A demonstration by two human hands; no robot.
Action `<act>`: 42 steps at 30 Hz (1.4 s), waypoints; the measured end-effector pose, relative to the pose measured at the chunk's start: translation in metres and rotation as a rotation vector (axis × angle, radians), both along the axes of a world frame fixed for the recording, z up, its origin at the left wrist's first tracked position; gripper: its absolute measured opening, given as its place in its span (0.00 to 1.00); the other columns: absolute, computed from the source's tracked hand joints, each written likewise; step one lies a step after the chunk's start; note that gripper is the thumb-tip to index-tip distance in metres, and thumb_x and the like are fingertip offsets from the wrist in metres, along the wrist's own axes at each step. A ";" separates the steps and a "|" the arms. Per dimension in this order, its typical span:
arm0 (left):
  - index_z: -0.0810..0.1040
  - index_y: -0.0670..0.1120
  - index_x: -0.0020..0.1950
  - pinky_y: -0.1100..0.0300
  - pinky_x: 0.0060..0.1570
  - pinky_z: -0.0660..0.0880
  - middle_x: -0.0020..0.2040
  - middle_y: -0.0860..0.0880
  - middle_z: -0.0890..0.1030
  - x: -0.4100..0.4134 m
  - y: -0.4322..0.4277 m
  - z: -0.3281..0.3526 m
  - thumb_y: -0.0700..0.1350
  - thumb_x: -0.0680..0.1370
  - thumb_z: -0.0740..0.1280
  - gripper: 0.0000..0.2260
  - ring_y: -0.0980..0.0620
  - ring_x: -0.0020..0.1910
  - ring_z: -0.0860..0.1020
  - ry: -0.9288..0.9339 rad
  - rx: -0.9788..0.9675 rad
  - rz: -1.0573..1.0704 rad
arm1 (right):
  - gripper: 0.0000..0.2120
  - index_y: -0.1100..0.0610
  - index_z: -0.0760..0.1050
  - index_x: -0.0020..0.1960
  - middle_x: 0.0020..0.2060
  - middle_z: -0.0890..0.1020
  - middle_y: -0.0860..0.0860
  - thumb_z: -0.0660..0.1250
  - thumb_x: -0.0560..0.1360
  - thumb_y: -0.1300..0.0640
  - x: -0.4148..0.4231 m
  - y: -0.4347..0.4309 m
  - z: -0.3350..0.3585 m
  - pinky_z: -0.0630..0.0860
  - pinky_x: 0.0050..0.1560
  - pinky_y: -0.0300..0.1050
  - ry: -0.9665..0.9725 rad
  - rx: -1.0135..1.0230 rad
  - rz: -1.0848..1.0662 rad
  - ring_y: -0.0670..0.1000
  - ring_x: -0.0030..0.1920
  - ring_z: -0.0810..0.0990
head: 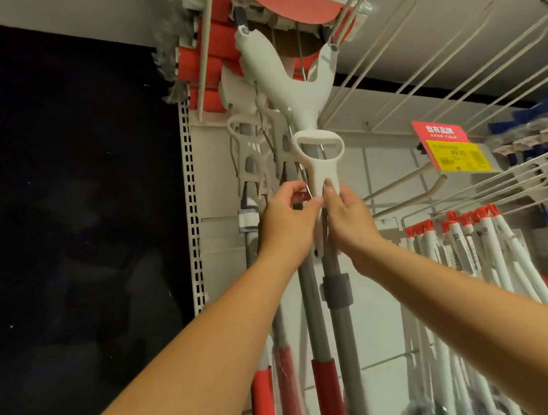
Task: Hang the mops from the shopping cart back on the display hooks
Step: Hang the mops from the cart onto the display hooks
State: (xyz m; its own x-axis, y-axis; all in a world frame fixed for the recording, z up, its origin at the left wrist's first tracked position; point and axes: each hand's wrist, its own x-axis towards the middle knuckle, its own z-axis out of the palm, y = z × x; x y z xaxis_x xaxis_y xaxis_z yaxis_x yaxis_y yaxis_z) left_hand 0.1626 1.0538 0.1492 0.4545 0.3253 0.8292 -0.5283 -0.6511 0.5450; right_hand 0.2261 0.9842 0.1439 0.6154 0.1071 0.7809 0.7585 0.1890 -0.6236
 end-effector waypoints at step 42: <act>0.75 0.49 0.62 0.51 0.56 0.69 0.60 0.45 0.78 -0.269 -0.387 -0.327 0.53 0.78 0.62 0.15 0.42 0.61 0.75 0.463 1.273 -0.652 | 0.13 0.56 0.73 0.43 0.40 0.78 0.53 0.61 0.77 0.46 -0.452 -0.415 -0.327 0.71 0.37 0.45 1.247 -1.145 -1.365 0.56 0.43 0.77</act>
